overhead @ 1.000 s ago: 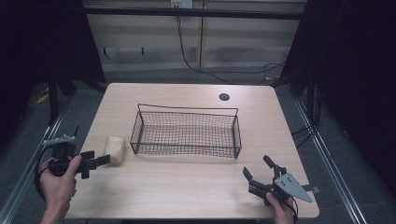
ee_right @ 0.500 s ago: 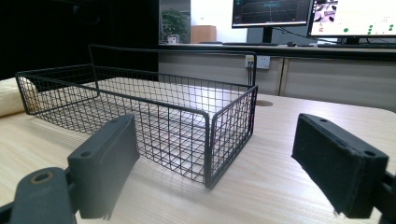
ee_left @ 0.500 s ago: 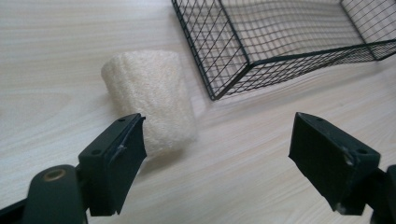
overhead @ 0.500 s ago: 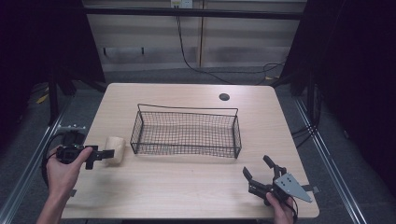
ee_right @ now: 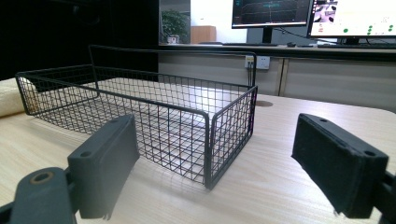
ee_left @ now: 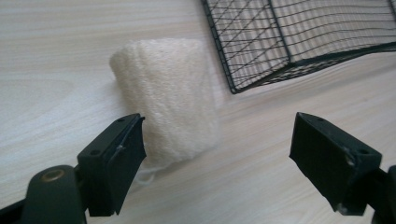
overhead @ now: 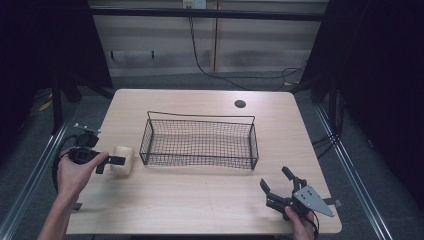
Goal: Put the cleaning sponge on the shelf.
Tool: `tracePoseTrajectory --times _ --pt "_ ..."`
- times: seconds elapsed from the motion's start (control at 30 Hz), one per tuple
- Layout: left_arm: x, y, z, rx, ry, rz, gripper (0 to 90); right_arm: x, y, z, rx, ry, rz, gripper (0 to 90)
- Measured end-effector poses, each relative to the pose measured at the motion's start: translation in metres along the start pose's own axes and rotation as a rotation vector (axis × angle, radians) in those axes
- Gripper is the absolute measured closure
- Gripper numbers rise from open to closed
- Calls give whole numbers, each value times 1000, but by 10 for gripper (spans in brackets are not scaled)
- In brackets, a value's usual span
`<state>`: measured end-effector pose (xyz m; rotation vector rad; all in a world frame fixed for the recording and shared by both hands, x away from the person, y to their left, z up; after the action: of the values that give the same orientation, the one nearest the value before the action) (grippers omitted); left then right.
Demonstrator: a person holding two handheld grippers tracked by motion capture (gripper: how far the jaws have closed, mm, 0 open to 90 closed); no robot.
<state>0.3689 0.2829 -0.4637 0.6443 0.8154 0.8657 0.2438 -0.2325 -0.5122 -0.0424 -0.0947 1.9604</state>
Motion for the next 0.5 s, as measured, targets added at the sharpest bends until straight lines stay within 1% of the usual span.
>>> tracePoseTrajectory --times 0.03,0.07,0.1,0.13,0.17,0.2,0.23,0.27,0.33,0.37,0.4,0.5 --pt "1 -1 0 8 6 6 176 0 0 0 0 0 0 136" --pt "4 -4 1 27 16 7 176 0 0 0 0 1 0 136" --pt "5 -5 0 42 14 10 177 0 0 0 0 1 0 136" --pt "7 -7 1 48 21 13 177 0 0 0 0 0 0 136" --pt "8 -9 1 50 42 20 177 0 0 0 0 0 0 136" --pt "10 -10 1 58 30 24 177 0 0 0 -1 0 1 136" --pt "11 -10 1 63 29 24 176 0 0 0 -1 0 1 136" --pt "11 -12 1 67 39 28 175 0 0 0 0 -1 1 136" --pt "13 -14 0 90 43 29 174 0 0 0 1 -1 1 136" --pt "13 -16 1 77 59 33 174 0 0 0 1 -1 1 136" --pt "14 -16 0 95 48 36 172 0 0 0 0 0 2 136" --pt "15 -22 -1 122 52 44 169 0 0 0 1 0 2 136"
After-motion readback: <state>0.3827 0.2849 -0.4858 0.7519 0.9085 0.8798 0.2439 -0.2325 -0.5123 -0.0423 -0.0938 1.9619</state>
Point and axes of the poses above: each handheld gripper's, and its own axes: y roughly backward along the jaws, z roughly out of its top, x roughly to its left, the point moved 6 cm from there along -y, roughly forward along the jaws, and after that the axes turned 7 degrees about -x, right-handed, at the moved point
